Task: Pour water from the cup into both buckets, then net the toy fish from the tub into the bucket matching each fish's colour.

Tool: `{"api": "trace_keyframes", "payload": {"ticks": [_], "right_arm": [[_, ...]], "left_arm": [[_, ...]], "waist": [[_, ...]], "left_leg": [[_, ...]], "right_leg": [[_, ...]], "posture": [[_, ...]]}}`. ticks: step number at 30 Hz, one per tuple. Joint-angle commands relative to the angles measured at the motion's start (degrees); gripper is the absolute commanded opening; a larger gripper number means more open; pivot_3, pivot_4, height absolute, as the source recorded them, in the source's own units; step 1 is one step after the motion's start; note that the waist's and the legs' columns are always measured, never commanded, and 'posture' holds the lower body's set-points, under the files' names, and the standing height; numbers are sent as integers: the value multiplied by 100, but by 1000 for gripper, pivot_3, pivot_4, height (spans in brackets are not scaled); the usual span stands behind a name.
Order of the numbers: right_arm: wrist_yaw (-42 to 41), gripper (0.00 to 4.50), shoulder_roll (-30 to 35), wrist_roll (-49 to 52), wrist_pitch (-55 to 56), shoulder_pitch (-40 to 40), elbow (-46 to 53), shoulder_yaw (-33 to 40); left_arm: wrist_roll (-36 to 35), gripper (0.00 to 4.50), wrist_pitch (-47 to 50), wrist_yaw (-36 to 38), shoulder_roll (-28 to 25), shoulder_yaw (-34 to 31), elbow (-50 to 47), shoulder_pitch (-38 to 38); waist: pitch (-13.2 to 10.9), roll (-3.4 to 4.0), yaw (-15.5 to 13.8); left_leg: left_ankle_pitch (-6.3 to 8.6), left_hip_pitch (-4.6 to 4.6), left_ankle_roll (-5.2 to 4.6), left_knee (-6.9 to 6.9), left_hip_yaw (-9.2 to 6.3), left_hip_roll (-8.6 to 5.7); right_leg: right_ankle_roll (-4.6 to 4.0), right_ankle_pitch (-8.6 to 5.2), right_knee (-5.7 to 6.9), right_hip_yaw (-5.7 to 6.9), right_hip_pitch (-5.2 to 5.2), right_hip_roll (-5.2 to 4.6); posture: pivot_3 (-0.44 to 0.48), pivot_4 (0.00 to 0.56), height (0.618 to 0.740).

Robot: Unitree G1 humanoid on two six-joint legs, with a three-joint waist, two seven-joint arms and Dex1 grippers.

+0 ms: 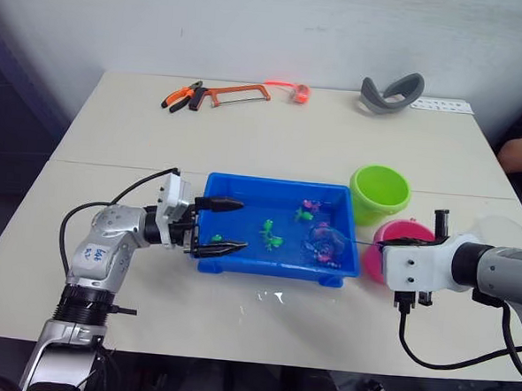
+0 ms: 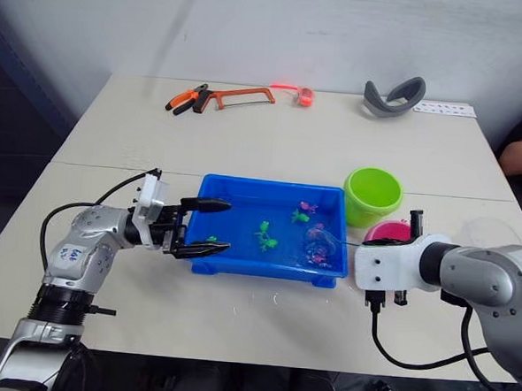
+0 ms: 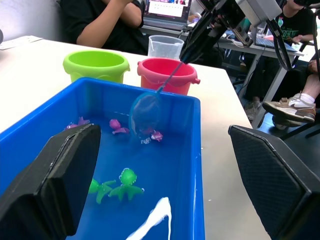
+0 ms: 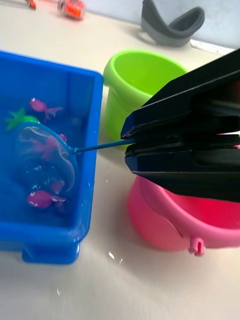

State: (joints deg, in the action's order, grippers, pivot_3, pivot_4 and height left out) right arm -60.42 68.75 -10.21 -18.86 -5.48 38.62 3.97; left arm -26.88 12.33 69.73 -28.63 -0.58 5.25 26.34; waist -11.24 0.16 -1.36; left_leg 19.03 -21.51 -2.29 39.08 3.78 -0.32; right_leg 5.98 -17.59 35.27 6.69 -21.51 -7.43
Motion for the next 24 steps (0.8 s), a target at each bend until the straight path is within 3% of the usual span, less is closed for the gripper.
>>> {"api": "trace_keyframes", "payload": {"ticks": [1,16,24], "right_arm": [[-234,0,154,87,-66,-313,83,-88],[-223,0,20,-466,373,-760,-362,-895],[-669,0,-384,570,-1095,-1027,-220,-687]], "left_arm": [[-7,4452,-84,-22,34,9,-38,85],[-37,4452,-22,-148,55,41,-230,8],[-48,4452,-33,-121,-3,14,-301,-112]], "waist": [[0,0,1],[0,-1,3],[-1,-1,2]], "left_leg": [[0,0,0,0,0,0],[0,0,3,0,-1,1],[0,0,3,1,-2,1]], "right_leg": [[0,0,0,0,0,0],[0,0,-3,2,0,0],[0,0,-2,2,1,-1]], "posture": [[0,150,740],[0,150,740],[0,150,740]]}}
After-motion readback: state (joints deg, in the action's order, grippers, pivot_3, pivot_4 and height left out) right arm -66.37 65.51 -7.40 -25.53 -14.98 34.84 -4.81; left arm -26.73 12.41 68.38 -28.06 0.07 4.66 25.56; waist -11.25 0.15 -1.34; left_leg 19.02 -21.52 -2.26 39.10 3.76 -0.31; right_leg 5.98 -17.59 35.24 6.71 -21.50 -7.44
